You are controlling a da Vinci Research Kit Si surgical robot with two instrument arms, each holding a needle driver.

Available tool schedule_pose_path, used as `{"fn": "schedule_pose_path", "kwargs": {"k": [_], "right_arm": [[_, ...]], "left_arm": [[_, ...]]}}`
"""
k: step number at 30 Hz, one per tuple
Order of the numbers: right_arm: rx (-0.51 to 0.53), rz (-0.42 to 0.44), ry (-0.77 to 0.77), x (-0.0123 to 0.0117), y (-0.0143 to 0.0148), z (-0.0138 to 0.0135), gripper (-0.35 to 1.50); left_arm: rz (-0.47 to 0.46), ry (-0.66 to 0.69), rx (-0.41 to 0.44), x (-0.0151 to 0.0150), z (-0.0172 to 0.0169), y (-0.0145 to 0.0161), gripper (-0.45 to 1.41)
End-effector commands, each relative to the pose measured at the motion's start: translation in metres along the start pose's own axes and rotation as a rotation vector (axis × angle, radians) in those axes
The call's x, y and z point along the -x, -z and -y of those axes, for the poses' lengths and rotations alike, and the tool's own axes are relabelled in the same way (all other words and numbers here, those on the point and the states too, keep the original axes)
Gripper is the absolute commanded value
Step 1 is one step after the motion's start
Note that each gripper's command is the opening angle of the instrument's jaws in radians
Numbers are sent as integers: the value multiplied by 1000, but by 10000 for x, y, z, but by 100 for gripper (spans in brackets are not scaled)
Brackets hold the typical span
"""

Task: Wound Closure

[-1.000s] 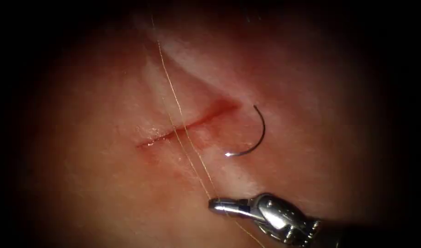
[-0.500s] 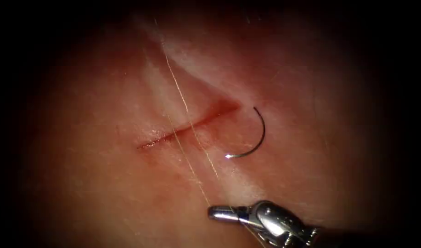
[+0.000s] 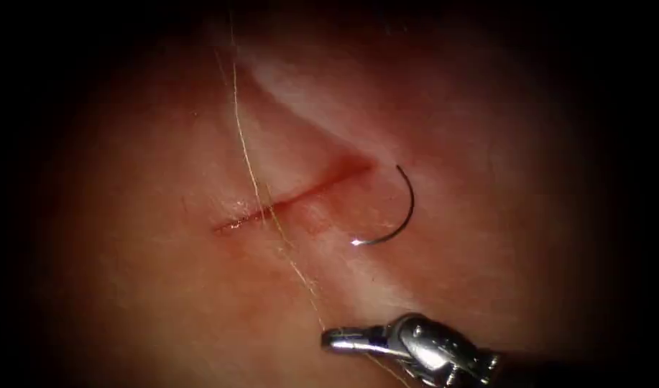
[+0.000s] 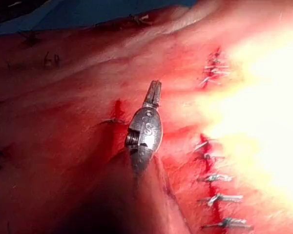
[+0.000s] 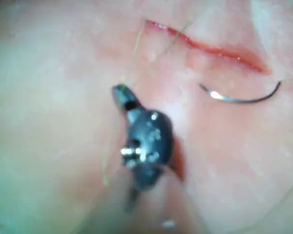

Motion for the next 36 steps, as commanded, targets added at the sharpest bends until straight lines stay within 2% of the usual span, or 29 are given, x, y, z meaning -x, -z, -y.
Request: {"fn": "schedule_pose_path", "kwargs": {"k": [1,4,7,10,12,15,18,19,22,23,24,26,28,30,31,34,35,36], "right_arm": [[-3,-2,7,-1,-10,-5,12],[4,12,7,1,-8,-3,93],[20,30,4,0,-3,-2,126],[19,53,-1,-4,6,0,140],[16,70,-7,-9,15,2,143],[0,102,-7,-27,44,7,145],[-18,123,-14,-40,68,11,145],[-39,134,-20,-46,77,12,137],[-54,133,-19,-58,90,9,133],[-61,131,-10,-67,99,6,131],[-61,131,-10,-67,99,6,131],[-25,121,1,-84,107,-5,130],[16,113,28,-103,105,-24,123],[24,111,35,-108,102,-30,121],[40,85,44,-117,90,-43,120],[61,69,57,-126,64,-58,120],[49,60,61,-129,37,-68,118],[42,56,61,-131,25,-71,116]], "left_arm": [[-8,-7,9,-9,2,-7,-45],[-25,-10,19,-28,-4,-6,-45],[-57,-8,37,-51,-18,-3,-45],[-96,-1,58,-70,-37,-1,-45],[-122,2,72,-80,-49,1,-45],[-198,8,108,-104,-80,6,-45],[-319,32,151,-133,-113,11,-45],[-363,42,168,-146,-128,12,-45],[-414,52,195,-166,-157,13,-45],[-439,62,213,-178,-177,14,-45],[-439,62,213,-178,-177,14,-45],[-465,66,234,-192,-206,18,-45],[-488,74,258,-197,-237,22,-45],[-488,75,259,-197,-246,23,-45],[-483,83,261,-193,-267,24,-45],[-471,87,258,-184,-296,23,-45],[-466,97,260,-176,-317,21,-45],[-465,92,255,-173,-323,20,-45]]}}
